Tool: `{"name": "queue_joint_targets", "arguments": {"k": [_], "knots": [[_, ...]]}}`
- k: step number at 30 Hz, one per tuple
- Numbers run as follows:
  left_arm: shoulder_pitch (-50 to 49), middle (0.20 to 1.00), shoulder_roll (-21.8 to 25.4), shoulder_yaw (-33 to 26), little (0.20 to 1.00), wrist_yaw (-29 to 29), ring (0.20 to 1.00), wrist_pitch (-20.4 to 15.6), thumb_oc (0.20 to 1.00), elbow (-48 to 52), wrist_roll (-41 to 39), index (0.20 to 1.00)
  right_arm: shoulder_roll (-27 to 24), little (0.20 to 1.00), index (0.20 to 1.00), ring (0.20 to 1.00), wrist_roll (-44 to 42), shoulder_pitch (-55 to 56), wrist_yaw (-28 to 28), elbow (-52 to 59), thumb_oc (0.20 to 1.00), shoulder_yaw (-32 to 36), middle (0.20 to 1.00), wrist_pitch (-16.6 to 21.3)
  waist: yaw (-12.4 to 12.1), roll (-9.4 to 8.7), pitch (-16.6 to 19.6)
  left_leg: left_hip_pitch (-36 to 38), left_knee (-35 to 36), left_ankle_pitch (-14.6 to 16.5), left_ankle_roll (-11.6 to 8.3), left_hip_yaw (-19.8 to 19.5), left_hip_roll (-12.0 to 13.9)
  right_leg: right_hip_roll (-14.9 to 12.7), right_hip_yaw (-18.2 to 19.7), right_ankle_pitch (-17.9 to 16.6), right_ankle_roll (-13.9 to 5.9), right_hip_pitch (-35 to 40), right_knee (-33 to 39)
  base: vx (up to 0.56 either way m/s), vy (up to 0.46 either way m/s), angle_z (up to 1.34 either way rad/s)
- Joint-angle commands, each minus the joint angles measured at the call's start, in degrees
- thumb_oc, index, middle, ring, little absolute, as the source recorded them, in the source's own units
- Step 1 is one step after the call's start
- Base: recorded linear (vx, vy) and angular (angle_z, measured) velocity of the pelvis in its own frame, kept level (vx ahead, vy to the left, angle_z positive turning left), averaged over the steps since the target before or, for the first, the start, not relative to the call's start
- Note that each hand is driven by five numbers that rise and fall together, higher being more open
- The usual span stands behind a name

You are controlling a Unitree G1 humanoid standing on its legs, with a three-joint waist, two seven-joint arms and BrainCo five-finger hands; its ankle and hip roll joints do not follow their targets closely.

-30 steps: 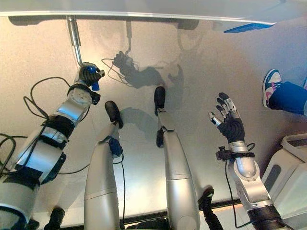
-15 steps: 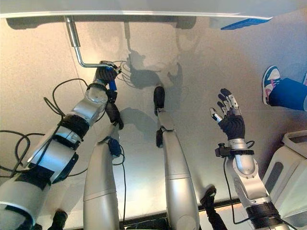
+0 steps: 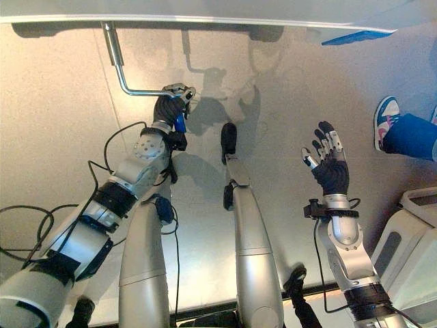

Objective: Raise the hospital bed

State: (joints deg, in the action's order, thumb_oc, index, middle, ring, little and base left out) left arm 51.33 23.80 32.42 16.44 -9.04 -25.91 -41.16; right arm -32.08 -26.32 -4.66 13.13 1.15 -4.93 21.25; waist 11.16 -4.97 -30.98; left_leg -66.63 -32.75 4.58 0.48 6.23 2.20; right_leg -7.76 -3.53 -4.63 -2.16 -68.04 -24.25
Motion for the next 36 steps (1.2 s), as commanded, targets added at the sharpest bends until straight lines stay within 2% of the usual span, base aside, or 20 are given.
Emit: {"name": "queue_joint_targets", "arguments": {"k": [1,3,9,11,17,19,26,36], "knots": [[0.3,0.2,-3.9,0.5,0.2,-5.3,0.2,-5.5,0.2,13.9,-1.5,0.2,-2.1,1.0,1.0,1.0,0.9,1.6,0.9,2.7,1.0,4.2,1.0,2.4,-2.3,2.71,1.2,1.4,3.3,-1.1,-4.3,-5.5,0.9,-3.2,-0.4,7.4,-6.77,2.0,-7.7,0.0,0.0,0.0],[-0.5,0.2,-3.4,0.4,0.2,-5.5,0.2,-5.4,0.2,15.2,-1.6,0.2,-2.0,1.0,1.0,1.0,1.1,1.8,0.9,2.8,1.0,4.2,1.0,2.2,-2.4,2.82,1.2,1.3,3.3,-1.1,-4.27,-5.5,0.9,-3.2,-0.5,7.4,-6.77,2.0,-7.8,0.0,0.0,0.0],[-6.1,0.2,2.3,-3.7,0.2,-6.5,0.2,-6.4,0.2,24.8,-4.0,0.2,-1.5,1.0,1.0,1.0,2.0,3.4,0.3,3.5,1.0,5.6,1.0,1.8,-3.5,3.55,1.2,1.4,3.5,-1.2,-4.25,-5.8,0.6,-3.5,-0.7,7.4,-6.66,2.2,-7.8,0.0,0.0,0.0],[-9.3,0.2,5.7,-6.5,0.2,-6.8,0.2,-6.9,0.2,28.5,-4.9,0.2,-1.1,1.0,1.0,1.0,2.1,4.5,-0.2,3.8,1.0,6.2,1.0,1.6,-4.0,3.93,1.2,1.6,3.7,-1.2,-4.26,-5.9,0.5,-3.6,-0.8,7.5,-6.6,2.3,-7.9,0.0,-0.001,0.02],[-17.2,0.2,11.8,-13.5,0.2,-7.0,0.2,-8.2,0.2,35.2,-6.1,0.2,-0.9,1.0,1.0,1.0,2.8,6.1,-1.2,4.0,1.0,6.6,1.0,1.3,-5.0,4.42,1.2,2.3,4.0,-1.2,-4.41,-6.1,0.2,-3.9,-1.2,7.6,-6.45,3.3,-7.7,0.0,0.003,0.01],[-18.2,0.2,12.5,-14.5,0.2,-7.0,0.2,-8.4,0.2,35.9,-6.2,0.2,-1.0,1.0,1.0,1.0,2.8,6.4,-1.5,4.0,1.0,6.6,1.0,1.3,-5.1,4.52,1.2,2.3,4.0,-1.3,-4.46,-6.2,0.2,-3.9,-1.2,7.5,-6.47,3.4,-7.6,0.0,0.004,0.02],[-26.1,0.2,18.3,-23.9,0.2,-6.0,0.2,-10.4,0.2,39.3,-5.6,0.2,-1.6,1.0,1.0,1.0,3.2,8.2,-2.6,3.8,1.0,7.8,1.0,1.2,-6.3,5.31,1.2,3.0,4.1,-1.2,-4.7,-6.4,0.0,-4.4,-1.5,7.7,-6.48,4.4,-7.5,0.0,0.009,0.02],[-35.8,0.2,24.2,-34.9,0.2,-4.6,0.2,-11.6,0.2,38.5,-2.1,0.2,-2.9,1.0,1.0,1.0,3.8,9.9,-3.8,3.7,1.0,9.3,1.0,1.7,-7.6,6.52,1.2,3.4,3.8,-0.9,-4.77,-6.4,0.0,-4.8,-1.6,7.9,-6.47,5.2,-7.3,0.0,0.0,0.0]]}}
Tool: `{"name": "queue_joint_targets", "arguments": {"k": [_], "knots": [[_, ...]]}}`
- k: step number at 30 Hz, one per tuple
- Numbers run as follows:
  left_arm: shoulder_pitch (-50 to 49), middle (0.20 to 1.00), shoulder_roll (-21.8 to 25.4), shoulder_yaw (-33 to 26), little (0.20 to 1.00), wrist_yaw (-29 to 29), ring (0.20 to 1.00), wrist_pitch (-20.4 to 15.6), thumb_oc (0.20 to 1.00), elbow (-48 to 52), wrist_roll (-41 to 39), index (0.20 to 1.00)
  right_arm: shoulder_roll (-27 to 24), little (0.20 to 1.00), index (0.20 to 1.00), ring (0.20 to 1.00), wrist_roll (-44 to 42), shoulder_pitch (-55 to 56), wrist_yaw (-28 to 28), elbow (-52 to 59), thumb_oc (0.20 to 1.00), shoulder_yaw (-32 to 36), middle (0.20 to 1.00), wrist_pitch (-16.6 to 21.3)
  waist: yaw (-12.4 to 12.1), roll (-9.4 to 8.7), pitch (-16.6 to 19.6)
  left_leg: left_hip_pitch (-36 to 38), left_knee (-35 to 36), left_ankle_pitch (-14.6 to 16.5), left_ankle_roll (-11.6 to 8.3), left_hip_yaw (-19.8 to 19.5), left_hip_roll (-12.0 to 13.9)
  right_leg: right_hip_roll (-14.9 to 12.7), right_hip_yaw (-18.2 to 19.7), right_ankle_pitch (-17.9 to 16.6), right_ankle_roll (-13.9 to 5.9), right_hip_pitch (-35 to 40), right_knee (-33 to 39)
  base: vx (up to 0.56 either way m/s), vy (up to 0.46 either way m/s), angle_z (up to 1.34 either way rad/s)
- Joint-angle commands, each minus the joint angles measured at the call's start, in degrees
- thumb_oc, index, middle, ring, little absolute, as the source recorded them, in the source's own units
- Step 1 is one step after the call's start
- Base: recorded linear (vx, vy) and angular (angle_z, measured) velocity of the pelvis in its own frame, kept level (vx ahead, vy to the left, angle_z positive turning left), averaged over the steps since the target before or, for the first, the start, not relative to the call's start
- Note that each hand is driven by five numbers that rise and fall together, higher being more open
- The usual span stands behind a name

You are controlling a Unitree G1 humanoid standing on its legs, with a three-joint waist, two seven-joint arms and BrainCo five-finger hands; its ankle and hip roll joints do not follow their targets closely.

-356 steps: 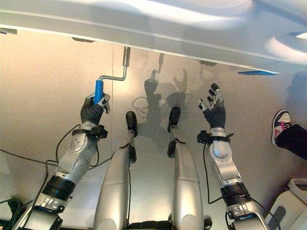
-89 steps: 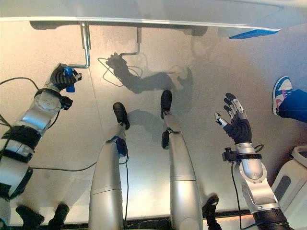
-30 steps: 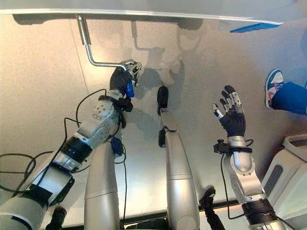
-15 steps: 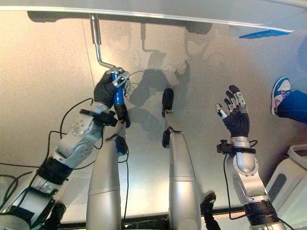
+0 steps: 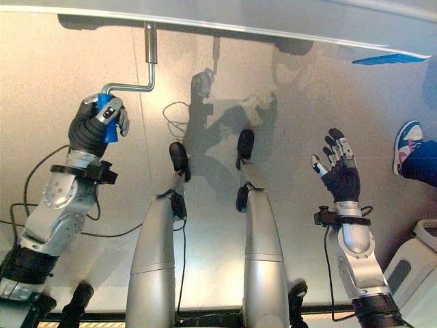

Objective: Raise the hospital bed

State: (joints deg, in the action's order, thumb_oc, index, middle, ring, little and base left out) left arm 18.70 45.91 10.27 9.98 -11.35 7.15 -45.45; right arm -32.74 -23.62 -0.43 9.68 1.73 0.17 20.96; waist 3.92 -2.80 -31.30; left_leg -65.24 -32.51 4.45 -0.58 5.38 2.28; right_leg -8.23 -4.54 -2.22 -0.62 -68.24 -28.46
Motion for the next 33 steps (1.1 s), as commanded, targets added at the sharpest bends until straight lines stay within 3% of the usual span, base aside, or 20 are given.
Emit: {"name": "queue_joint_targets", "arguments": {"k": [1,8,9,15,17,24,33], "knots": [[-3.8,0.2,2.7,-13.5,0.2,2.0,0.2,-9.2,0.2,4.8,3.0,0.2,-2.4,1.0,1.0,1.0,1.3,5.9,-0.4,3.1,1.0,4.4,1.0,2.1,-0.4,4.53,1.5,2.0,3.5,-0.8,-3.66,-5.5,-0.1,-4.3,-0.6,5.4,-8.04,5.4,-3.1,0.0,0.0,0.0],[-3.0,0.2,8.3,-14.6,0.2,3.7,0.2,-8.7,0.2,-2.2,6.1,0.2,-3.3,1.0,1.0,1.0,1.8,6.5,-0.3,3.1,1.0,4.2,1.0,2.4,-0.6,5.11,1.5,2.2,3.4,-0.7,-3.49,-5.2,-0.1,-4.5,-0.4,5.5,-8.09,5.6,-3.0,0.0,0.0,0.0],[-2.2,0.2,11.2,-14.6,0.2,4.5,0.2,-7.5,0.2,-4.9,9.9,0.2,-3.7,1.0,1.0,1.0,2.2,6.9,-0.4,3.4,1.0,4.3,1.0,2.5,-0.5,5.25,1.5,1.9,3.2,-0.6,-3.37,-5.1,-0.1,-4.5,-0.2,5.5,-8.13,5.4,-3.2,0.0,0.0,0.0],[5.1,0.2,14.3,-9.4,0.2,5.7,0.2,-5.6,0.2,-14.9,13.4,0.2,-4.2,1.0,1.0,1.0,2.1,7.1,-0.2,3.7,1.0,3.6,1.0,2.7,0.6,4.67,1.5,1.6,2.9,-0.5,-3.18,-4.9,0.2,-4.4,0.3,5.4,-8.37,4.9,-3.1,0.0,0.0,0.0],[7.1,0.2,14.6,-8.1,0.2,6.3,0.2,-5.6,0.2,-16.4,14.1,0.2,-4.1,1.0,1.0,1.0,2.0,7.1,-0.3,3.8,1.0,3.6,1.0,2.7,0.6,4.51,1.5,1.5,2.8,-0.5,-3.12,-4.8,0.3,-4.4,0.4,5.4,-8.4,4.8,-3.2,0.0,0.0,0.0],[16.6,0.2,16.1,-1.8,0.2,7.7,0.2,1.0,0.2,-39.2,22.8,0.2,-4.6,1.0,1.0,1.0,0.5,6.7,0.0,4.2,1.0,2.0,1.0,3.1,2.3,3.11,1.5,0.6,2.0,-0.4,-2.86,-4.2,0.9,-3.9,1.0,4.9,-8.59,3.9,-2.8,0.0,-0.003,-0.02],[24.5,0.2,15.3,4.4,0.2,6.8,0.2,6.6,0.2,-54.8,34.6,0.2,-5.0,1.0,1.0,1.0,-0.8,5.5,-0.4,4.1,1.0,0.6,1.0,3.5,3.3,2.1,1.5,-0.1,1.7,-0.4,-2.86,-3.8,1.2,-3.6,1.2,4.6,-8.69,3.3,-2.5,0.0,-0.003,-0.02]]}}
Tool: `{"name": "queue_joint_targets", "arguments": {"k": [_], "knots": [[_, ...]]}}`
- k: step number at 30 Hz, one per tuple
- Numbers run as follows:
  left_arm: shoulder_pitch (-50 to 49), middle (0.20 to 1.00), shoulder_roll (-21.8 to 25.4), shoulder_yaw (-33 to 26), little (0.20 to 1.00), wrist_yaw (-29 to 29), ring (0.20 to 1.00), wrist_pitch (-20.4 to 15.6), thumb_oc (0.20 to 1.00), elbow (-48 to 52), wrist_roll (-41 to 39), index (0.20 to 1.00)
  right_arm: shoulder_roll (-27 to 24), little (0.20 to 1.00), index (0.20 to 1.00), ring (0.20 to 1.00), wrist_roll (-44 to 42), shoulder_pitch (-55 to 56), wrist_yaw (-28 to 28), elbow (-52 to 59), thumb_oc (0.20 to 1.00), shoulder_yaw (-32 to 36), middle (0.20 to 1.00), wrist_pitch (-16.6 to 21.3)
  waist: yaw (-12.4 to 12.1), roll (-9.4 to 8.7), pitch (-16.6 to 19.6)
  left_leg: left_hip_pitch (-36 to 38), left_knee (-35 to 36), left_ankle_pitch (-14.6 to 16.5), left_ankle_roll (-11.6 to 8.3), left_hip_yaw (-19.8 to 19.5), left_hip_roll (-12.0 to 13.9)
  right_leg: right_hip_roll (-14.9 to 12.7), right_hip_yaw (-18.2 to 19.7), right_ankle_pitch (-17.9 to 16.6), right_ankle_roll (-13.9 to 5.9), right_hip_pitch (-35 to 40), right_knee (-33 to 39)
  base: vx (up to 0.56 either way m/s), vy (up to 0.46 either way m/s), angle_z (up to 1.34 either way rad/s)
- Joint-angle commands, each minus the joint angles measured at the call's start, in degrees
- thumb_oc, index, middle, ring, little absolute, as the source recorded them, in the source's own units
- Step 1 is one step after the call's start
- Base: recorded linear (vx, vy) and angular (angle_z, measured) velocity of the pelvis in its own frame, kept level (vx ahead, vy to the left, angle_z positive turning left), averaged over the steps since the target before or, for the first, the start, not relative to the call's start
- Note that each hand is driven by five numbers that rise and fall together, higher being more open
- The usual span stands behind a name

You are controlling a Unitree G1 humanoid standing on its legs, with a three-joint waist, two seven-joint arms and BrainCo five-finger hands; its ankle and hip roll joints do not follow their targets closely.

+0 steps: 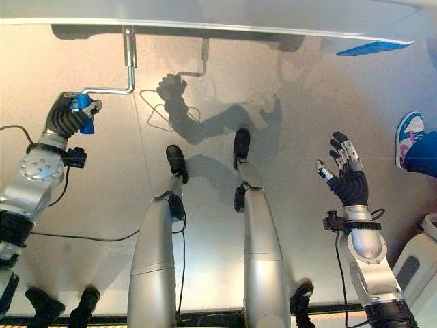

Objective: Raise the hospital bed

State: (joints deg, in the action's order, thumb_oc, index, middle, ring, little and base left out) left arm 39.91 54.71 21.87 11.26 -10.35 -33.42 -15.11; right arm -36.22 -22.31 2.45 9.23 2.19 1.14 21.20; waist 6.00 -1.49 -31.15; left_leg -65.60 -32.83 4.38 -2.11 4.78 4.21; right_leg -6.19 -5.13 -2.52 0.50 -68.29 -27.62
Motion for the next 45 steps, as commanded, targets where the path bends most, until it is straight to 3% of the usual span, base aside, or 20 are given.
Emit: {"name": "queue_joint_targets", "arguments": {"k": [1,7,18,23,29,34,38,45], "knots": [[3.6,0.2,6.5,-6.9,0.2,5.5,0.2,5.6,0.2,-14.4,4.3,0.2,-1.4,1.0,1.0,1.0,-2.1,2.6,0.1,3.6,1.0,-0.3,1.0,3.3,1.1,0.78,1.4,0.2,2.0,-0.3,-1.33,-3.2,-0.7,-5.7,1.8,4.9,-9.82,3.3,-3.3,0.0,0.0,0.0],[10.9,0.2,-0.3,-1.5,0.2,7.4,0.2,7.0,0.2,-17.5,9.1,0.2,-1.0,1.0,1.0,1.0,-3.5,2.6,-0.5,3.7,1.0,-0.9,1.0,3.8,2.1,-0.72,1.4,-0.4,1.4,-0.1,-1.22,-3.4,-0.5,-5.3,2.1,5.0,-9.89,2.6,-3.7,0.0,0.0,0.0],[20.1,0.2,-16.4,3.6,0.2,9.0,0.2,6.1,0.2,-17.1,4.9,0.2,-0.7,1.0,1.0,1.0,-4.0,0.7,0.6,2.6,1.0,-3.0,1.0,3.4,3.5,-2.34,1.4,-0.8,1.1,0.0,-1.1,-3.6,-0.7,-4.9,2.4,5.1,-9.78,1.9,-4.1,0.0,0.0,0.0],[22.8,0.2,-19.9,6.0,0.2,8.3,0.2,5.4,0.2,-17.3,3.4,0.2,-1.6,1.0,1.0,1.0,-5.1,-1.5,-0.9,2.7,1.0,-5.5,1.0,3.0,3.7,-2.57,1.4,-0.7,1.3,-0.1,-1.14,-3.7,-0.7,-4.7,2.4,5.0,-9.82,2.0,-4.1,0.0,0.0,0.0],[24.7,0.2,-24.3,8.4,0.2,6.3,0.2,5.0,0.2,-16.0,3.7,0.2,-6.5,1.0,1.0,1.0,-9.9,-4.6,-10.7,6.4,1.0,-10.8,1.0,1.1,3.5,-2.71,1.4,-0.6,1.7,-0.5,-1.48,-3.7,-0.8,-4.8,2.1,4.9,-9.73,2.0,-4.1,0.0,0.0,0.0],[25.1,0.2,-27.1,10.1,0.2,4.4,0.2,4.7,0.2,-15.2,3.4,0.2,-9.0,1.0,1.0,1.0,-12.7,-6.7,-14.3,8.4,1.0,-12.9,1.0,0.0,3.4,-2.64,1.4,-0.6,1.9,-0.8,-1.63,-3.7,-0.8,-4.7,2.0,5.0,-9.61,1.9,-4.3,0.0,-0.006,0.0],[24.9,0.2,-28.1,10.8,0.2,3.8,0.2,4.6,0.2,-14.6,3.2,0.2,-10.0,1.0,1.0,1.0,-12.7,-7.4,-14.7,9.3,1.0,-12.7,1.0,-0.2,3.4,-2.65,1.4,-0.5,1.7,-0.8,-1.68,-3.8,-0.9,-4.7,1.9,5.0,-9.62,1.9,-4.5,0.0,0.0,0.0],[24.4,0.2,-34.0,13.0,0.2,1.3,0.2,3.6,0.2,-15.1,0.7,0.2,-9.8,1.0,1.0,1.0,-15.8,-11.0,-15.3,10.2,1.0,-13.0,1.0,0.3,3.9,-2.97,1.4,-0.3,1.7,-0.8,-1.78,-3.8,-0.8,-4.6,2.0,4.8,-9.6,2.0,-4.7,0.0,0.0,0.0]]}}
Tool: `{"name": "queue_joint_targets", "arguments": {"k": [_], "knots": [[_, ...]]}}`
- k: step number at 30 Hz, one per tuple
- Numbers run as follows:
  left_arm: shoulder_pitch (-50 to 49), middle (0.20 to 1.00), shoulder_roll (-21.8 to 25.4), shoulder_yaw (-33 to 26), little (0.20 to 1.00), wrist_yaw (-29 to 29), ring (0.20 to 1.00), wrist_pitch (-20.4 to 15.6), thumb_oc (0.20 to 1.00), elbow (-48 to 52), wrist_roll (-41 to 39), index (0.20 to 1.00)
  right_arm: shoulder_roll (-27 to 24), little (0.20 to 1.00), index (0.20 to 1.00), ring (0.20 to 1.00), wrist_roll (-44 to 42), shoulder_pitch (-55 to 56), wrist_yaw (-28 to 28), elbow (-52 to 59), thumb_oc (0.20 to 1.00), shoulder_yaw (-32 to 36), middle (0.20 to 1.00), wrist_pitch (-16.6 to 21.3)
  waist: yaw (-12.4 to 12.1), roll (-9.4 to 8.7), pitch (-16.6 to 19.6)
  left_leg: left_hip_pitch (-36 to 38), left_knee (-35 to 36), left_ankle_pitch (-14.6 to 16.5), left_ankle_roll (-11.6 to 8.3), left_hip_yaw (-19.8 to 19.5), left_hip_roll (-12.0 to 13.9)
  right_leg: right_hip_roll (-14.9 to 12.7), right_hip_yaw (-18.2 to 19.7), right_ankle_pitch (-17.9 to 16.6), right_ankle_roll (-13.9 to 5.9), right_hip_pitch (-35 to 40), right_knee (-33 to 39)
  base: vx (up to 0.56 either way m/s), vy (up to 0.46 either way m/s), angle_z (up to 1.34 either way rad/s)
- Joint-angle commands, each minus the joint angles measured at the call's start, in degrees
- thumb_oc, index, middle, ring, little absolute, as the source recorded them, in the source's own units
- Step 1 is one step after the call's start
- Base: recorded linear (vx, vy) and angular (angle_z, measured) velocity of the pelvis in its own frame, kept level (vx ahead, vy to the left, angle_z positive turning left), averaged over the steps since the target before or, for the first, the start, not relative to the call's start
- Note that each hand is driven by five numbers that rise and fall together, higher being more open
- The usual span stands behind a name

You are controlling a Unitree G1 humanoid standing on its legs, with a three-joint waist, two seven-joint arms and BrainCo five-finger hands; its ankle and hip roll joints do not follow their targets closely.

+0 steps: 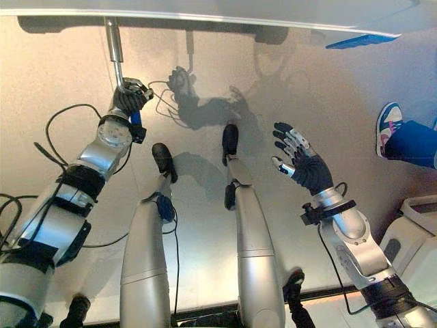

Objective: Raise the hospital bed

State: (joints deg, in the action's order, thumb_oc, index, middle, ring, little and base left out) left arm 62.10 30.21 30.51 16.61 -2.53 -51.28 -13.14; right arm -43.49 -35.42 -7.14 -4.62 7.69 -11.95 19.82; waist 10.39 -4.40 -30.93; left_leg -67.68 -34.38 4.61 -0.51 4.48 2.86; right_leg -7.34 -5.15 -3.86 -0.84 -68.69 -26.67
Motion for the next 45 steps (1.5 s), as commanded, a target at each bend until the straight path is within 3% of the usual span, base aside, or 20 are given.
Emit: {"name": "queue_joint_targets", "arguments": {"k": [1,10,14,23,33,41,45], "knots": [[1.8,0.2,-10.5,4.6,0.2,-4.8,0.2,-4.6,0.2,3.4,-2.8,0.2,-2.6,1.0,1.0,1.0,-3.4,-1.6,-1.8,5.0,1.0,0.3,1.0,1.6,-0.5,-0.14,1.1,1.7,3.3,-1.1,-3.42,-3.4,0.6,-3.4,2.0,6.1,-8.31,2.3,-5.5,0.0,0.0,0.0],[-4.0,0.2,-13.7,8.6,0.2,-9.9,0.2,-7.3,0.2,16.1,-13.9,0.2,-1.7,1.0,1.0,1.0,-4.0,-2.9,-0.6,4.7,1.0,1.3,1.0,2.1,-1.0,0.93,1.1,1.6,3.7,-1.4,-3.49,-3.4,0.3,-3.6,1.9,6.1,-8.23,2.0,-5.9,0.0,0.0,0.0],[-4.1,0.2,-13.7,8.6,0.2,-9.9,0.2,-7.3,0.2,16.2,-13.9,0.2,-1.7,1.0,1.0,1.0,-4.0,-2.9,-0.5,4.7,1.0,1.3,1.0,2.0,-1.0,0.92,1.1,1.6,3.7,-1.4,-3.49,-3.4,0.3,-3.6,1.9,6.1,-8.23,2.1,-5.9,0.0,0.0,0.0],[-13.8,0.2,-11.4,8.7,0.2,-13.9,0.2,-8.9,0.2,33.6,-28.2,0.2,-0.4,1.0,1.0,1.0,-2.4,-1.0,1.5,7.5,1.0,3.0,1.0,2.9,-2.2,2.13,1.1,1.7,4.7,-1.7,-3.53,-3.6,-0.1,-3.8,1.2,6.0,-8.1,2.2,-5.4,0.0,-0.006,-0.02],[-25.4,0.2,2.1,1.5,0.2,-17.4,0.2,-9.6,0.2,51.3,-37.9,0.2,0.4,1.0,1.0,1.0,-2.0,3.2,1.4,9.2,1.0,6.5,1.0,2.8,-3.8,3.35,1.1,1.8,4.7,-1.8,-3.62,-3.7,-0.3,-4.2,0.8,6.0,-7.93,2.4,-5.5,0.0,0.0,0.0],[-33.8,0.2,12.8,-7.9,0.2,-17.8,0.2,-11.6,0.2,60.9,-40.4,0.2,-0.6,1.0,1.0,1.0,-1.9,6.5,0.4,10.5,1.0,8.8,1.0,2.5,-4.8,3.89,1.1,2.2,4.8,-1.8,-3.71,-3.9,-0.4,-4.5,0.4,6.2,-7.8,3.0,-5.5,0.0,0.001,0.01],[-38.1,0.2,19.1,-16.0,0.2,-16.4,0.2,-14.3,0.2,63.7,-40.6,0.2,-2.0,1.0,1.0,1.0,-2.4,7.9,-0.4,10.8,1.0,10.2,1.0,2.6,-5.5,4.3,1.1,2.3,4.5,-1.6,-3.69,-3.9,-0.4,-4.7,0.4,6.3,-7.73,3.2,-5.8,0.0,0.005,0.02]]}}
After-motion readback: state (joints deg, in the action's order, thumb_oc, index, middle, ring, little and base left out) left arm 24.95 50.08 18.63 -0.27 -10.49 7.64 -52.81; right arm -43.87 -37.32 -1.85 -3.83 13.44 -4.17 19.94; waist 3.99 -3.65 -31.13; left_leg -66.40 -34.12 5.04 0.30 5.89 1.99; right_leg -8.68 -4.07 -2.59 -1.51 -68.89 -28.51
